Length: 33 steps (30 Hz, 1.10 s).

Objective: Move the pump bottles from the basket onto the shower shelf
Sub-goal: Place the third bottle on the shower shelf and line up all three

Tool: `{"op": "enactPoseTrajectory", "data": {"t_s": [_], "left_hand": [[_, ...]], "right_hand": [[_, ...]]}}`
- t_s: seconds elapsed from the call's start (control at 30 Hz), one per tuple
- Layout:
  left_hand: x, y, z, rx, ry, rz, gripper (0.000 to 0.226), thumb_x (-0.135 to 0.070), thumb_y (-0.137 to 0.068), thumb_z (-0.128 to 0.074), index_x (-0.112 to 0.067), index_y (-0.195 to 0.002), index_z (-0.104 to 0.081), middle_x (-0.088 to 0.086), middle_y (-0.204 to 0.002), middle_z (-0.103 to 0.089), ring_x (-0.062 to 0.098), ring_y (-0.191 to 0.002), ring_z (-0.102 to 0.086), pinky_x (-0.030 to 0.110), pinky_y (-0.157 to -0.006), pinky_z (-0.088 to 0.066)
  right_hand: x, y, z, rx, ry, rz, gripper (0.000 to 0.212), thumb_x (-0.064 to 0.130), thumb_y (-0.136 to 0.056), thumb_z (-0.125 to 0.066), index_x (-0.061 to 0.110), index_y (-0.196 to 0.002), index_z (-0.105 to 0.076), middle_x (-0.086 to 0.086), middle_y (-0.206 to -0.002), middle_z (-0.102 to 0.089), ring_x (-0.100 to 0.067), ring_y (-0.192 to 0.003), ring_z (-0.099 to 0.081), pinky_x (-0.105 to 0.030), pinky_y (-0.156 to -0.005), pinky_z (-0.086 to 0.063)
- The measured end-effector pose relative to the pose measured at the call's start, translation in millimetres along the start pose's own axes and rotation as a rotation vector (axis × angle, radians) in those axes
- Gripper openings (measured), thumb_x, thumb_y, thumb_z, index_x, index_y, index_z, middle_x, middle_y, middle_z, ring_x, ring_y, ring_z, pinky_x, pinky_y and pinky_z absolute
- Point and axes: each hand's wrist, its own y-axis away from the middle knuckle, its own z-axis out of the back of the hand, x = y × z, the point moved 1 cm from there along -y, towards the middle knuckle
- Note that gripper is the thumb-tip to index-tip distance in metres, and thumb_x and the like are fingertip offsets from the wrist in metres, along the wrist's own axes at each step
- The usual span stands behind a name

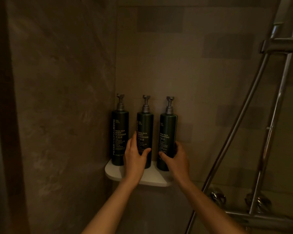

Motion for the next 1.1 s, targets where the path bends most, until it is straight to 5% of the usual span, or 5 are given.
{"op": "enactPoseTrajectory", "data": {"t_s": [0.33,0.73,1.1], "left_hand": [[0,0,2,0.006,-0.008,0.003,0.077,-0.019,-0.082,-0.069,-0.023,-0.147,-0.026,0.003,-0.145,-0.039,0.018,-0.132,-0.038,0.041,-0.11,-0.035],[-2,0,5,0.033,-0.016,0.003,0.078,-0.019,-0.083,-0.068,-0.02,-0.147,-0.025,0.005,-0.144,-0.04,0.019,-0.132,-0.039,0.04,-0.11,-0.035],[-11,18,17,0.081,-0.132,-0.022,0.074,-0.024,-0.09,-0.06,-0.015,-0.149,-0.018,0.007,-0.152,-0.028,0.021,-0.137,-0.032,0.037,-0.113,-0.029]], "right_hand": [[-2,-1,2,-0.006,0.047,0.008,0.066,0.024,-0.075,-0.077,0.019,-0.133,-0.046,-0.004,-0.125,-0.06,-0.018,-0.109,-0.059,-0.034,-0.09,-0.05],[-2,-2,2,0.041,-0.011,-0.009,0.065,0.022,-0.075,-0.077,0.017,-0.132,-0.046,-0.006,-0.126,-0.058,-0.019,-0.113,-0.057,-0.046,-0.096,-0.049],[-2,24,25,0.01,0.214,-0.025,0.08,0.043,-0.081,-0.068,0.015,-0.145,-0.029,-0.007,-0.146,-0.04,-0.022,-0.131,-0.041,-0.033,-0.102,-0.036]]}}
